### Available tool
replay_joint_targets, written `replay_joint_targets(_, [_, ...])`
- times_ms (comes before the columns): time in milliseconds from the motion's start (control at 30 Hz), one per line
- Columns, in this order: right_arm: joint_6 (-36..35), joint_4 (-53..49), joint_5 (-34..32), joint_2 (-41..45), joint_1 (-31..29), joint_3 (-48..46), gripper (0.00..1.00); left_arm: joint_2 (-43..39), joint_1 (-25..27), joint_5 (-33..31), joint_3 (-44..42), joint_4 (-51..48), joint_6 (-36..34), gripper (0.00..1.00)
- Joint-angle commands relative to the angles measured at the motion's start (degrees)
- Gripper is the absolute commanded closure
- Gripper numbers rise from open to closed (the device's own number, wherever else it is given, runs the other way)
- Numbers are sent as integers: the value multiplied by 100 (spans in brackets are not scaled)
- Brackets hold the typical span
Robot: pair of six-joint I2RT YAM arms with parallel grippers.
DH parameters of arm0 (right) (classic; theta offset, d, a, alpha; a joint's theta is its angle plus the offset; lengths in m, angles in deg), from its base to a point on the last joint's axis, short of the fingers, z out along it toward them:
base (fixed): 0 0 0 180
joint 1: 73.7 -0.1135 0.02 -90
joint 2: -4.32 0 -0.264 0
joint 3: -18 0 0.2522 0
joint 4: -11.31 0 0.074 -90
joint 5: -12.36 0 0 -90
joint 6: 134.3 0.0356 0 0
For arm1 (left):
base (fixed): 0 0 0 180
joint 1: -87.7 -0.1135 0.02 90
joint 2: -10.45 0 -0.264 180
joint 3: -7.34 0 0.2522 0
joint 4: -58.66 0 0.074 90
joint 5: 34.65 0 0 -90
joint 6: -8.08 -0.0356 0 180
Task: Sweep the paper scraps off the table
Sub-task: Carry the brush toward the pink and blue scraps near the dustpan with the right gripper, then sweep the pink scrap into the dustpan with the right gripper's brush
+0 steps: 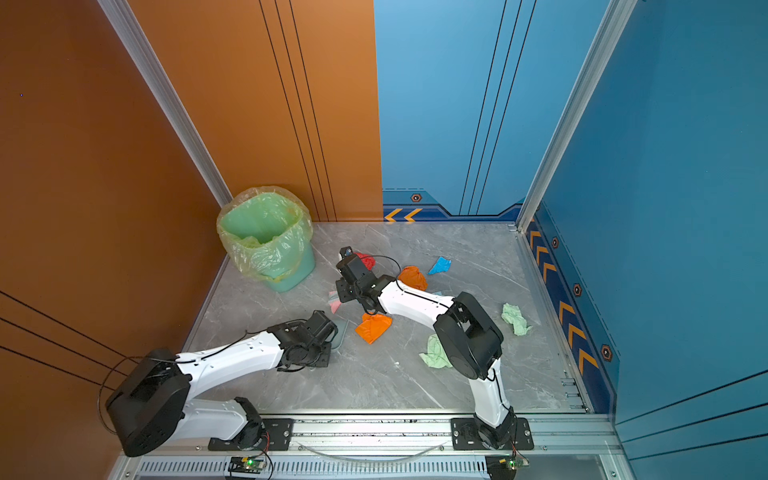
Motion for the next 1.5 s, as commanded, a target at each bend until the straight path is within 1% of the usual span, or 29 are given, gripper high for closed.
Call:
replay_joint_targets(0, [-179, -409, 141, 90, -109, -115, 100, 35, -32, 95, 117, -115, -122, 100])
replay_joint_targets(133, [-305, -676, 522, 239, -171, -210, 100, 3, -45, 88, 81, -116, -127, 100])
replay_joint_targets(233, [-363, -756, 941, 411, -159, -292, 100, -35, -59, 90, 50, -116, -121, 100])
replay_joint_targets(333, [-223, -555, 1063, 591, -76, -344, 100, -63, -70, 112, 31, -124, -122, 100])
replay_joint_targets(433, [-109, -318, 1046, 614, 75, -239, 100, -145, -67, 130, -11, -111, -104, 100])
replay_joint_targets(633, [-17, -79, 1029, 228, 286, 388, 100, -353, -89, 99, -116, -116, -70, 100])
replay_joint_targets(800, [-5, 21, 1015, -324, 265, 865, 100, -311, -111, 117, -96, -107, -81, 100])
replay_joint_targets(967, [-53, -141, 1053, -819, 187, 1168, 100, -147, -112, 186, -64, -56, -98, 100])
replay_joint_targets(1067, [-136, -206, 932, -864, 132, 1107, 100, -71, -114, 202, -57, -36, -109, 100])
replay_joint_targets(1167, [-199, -445, 949, -794, 103, 1060, 100, -31, -114, 226, -52, -45, -147, 100])
replay_joint_targets(1467, [-322, -807, 956, -126, -18, 181, 100, -83, -128, 200, -118, -41, -122, 100])
